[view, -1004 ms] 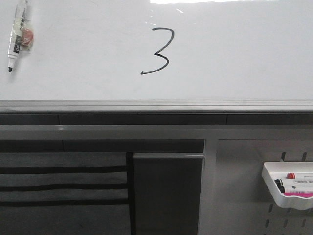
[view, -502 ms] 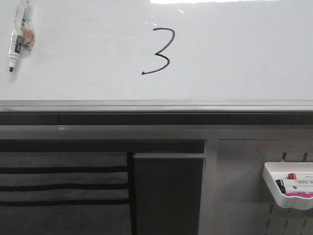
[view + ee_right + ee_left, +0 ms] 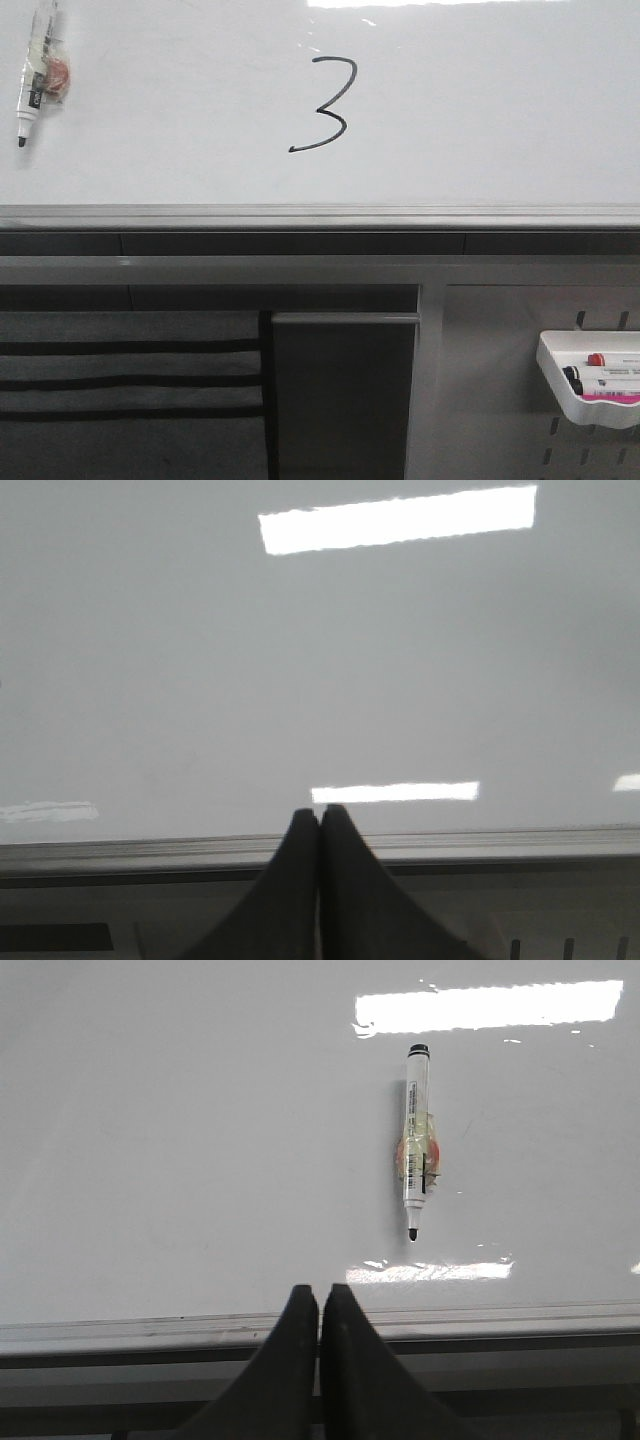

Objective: Write number 3 on whiteboard

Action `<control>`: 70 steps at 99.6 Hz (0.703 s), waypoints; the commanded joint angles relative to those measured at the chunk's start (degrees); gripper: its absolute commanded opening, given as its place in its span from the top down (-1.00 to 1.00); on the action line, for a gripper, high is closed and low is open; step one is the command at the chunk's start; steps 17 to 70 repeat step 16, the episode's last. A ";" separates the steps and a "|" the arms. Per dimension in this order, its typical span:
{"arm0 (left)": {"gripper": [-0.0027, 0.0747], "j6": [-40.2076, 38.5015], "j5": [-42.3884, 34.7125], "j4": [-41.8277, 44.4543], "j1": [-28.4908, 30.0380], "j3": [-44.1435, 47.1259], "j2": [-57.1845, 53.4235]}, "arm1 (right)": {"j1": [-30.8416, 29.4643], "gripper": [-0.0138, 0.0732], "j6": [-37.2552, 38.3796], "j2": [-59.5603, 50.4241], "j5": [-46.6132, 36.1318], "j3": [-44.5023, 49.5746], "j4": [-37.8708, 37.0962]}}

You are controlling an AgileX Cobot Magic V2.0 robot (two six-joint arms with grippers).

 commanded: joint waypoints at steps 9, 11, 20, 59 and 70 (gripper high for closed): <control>0.98 -0.04 -4.29 -0.47 0.13 0.41 -1.53 | 0.08 0.84 0.24 -0.74 -4.88 1.51 -0.90; 0.98 -0.04 -4.29 -0.47 0.13 0.41 -1.53 | 0.08 0.84 0.24 -0.74 -4.88 1.51 -0.90; 0.98 -0.04 -4.29 -0.47 0.13 0.41 -1.53 | 0.08 0.84 0.24 -0.74 -4.88 1.51 -0.90; 0.98 -0.04 -4.29 -0.47 0.13 0.41 -1.53 | 0.08 0.84 0.24 -0.74 -4.88 1.51 -0.90; 0.98 -0.04 -4.29 -0.47 0.13 0.41 -1.53 | 0.08 0.84 0.24 -0.74 -4.88 1.51 -0.90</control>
